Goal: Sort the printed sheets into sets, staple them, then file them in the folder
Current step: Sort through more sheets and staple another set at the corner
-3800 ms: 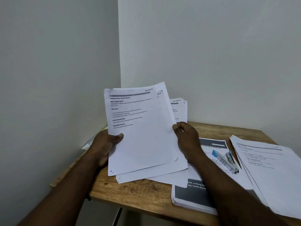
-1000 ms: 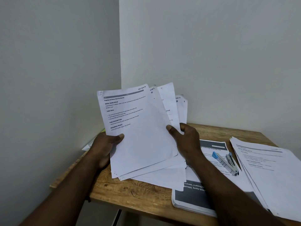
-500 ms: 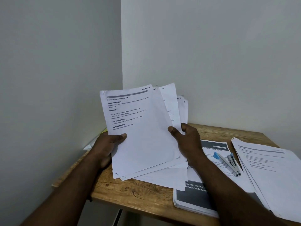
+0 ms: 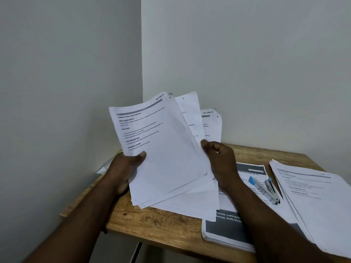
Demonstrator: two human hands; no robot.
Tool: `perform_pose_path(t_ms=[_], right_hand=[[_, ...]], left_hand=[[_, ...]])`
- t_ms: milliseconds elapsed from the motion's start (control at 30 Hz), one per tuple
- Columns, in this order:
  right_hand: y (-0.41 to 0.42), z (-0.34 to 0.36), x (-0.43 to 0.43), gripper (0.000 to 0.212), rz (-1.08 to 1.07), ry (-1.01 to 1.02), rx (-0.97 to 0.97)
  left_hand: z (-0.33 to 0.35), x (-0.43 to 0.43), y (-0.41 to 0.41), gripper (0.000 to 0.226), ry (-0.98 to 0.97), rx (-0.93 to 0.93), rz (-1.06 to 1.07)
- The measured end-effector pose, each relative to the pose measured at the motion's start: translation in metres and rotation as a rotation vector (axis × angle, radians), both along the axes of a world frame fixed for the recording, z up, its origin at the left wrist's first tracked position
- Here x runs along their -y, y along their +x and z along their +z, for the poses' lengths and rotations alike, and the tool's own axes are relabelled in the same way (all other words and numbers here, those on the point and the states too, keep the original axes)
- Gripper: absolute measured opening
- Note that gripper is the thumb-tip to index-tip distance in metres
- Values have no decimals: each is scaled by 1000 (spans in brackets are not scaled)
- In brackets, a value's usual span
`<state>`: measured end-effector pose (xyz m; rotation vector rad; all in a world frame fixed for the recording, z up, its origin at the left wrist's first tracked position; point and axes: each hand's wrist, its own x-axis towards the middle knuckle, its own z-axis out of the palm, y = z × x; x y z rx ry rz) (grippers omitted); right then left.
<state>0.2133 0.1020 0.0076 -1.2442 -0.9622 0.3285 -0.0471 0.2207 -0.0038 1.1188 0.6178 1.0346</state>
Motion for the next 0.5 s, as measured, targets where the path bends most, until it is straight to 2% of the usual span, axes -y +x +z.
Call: perform_pose_path(t_ms=[67,133,200,500], right_hand=[[2,3,0,22,-19,37,-65],[7,5,3,12,-70,56,-40],[13,6,5,16,-105,65,-15],[36,8,13,35,-73,118,-121]], left_hand=[[1,0,0,38,-2,21,11],[1,2,1,43,13,31,8],[1,3,2,49,19,42,3],[5,7,-1,47,20,41,25]])
